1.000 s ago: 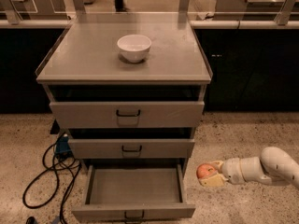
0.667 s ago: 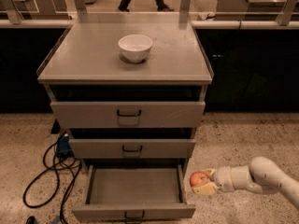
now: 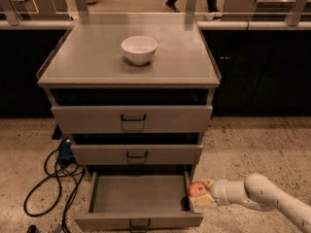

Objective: Place apple into bottom drawer

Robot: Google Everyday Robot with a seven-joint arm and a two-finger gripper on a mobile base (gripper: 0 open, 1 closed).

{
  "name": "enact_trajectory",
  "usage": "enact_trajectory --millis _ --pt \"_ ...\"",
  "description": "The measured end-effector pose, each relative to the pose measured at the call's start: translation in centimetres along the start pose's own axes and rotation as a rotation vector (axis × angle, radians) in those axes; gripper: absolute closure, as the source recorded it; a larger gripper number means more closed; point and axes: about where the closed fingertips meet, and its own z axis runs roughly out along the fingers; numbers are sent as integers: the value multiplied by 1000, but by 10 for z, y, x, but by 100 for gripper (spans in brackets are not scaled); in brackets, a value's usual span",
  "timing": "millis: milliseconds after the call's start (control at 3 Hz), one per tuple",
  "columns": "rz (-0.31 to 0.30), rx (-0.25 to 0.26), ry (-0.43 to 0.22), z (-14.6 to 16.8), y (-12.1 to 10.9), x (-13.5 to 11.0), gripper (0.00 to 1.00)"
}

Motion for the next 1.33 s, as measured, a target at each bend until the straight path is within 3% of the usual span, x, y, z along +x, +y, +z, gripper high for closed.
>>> enact_trajectory --millis 333,667,1000,1333 --pt "-50 -25 62 -9 15 10 100" --pt "-100 -23 63 -12 20 29 100" --pt "-143 18 31 11 -6 21 100" --pt "-168 63 -64 77 -52 -28 100"
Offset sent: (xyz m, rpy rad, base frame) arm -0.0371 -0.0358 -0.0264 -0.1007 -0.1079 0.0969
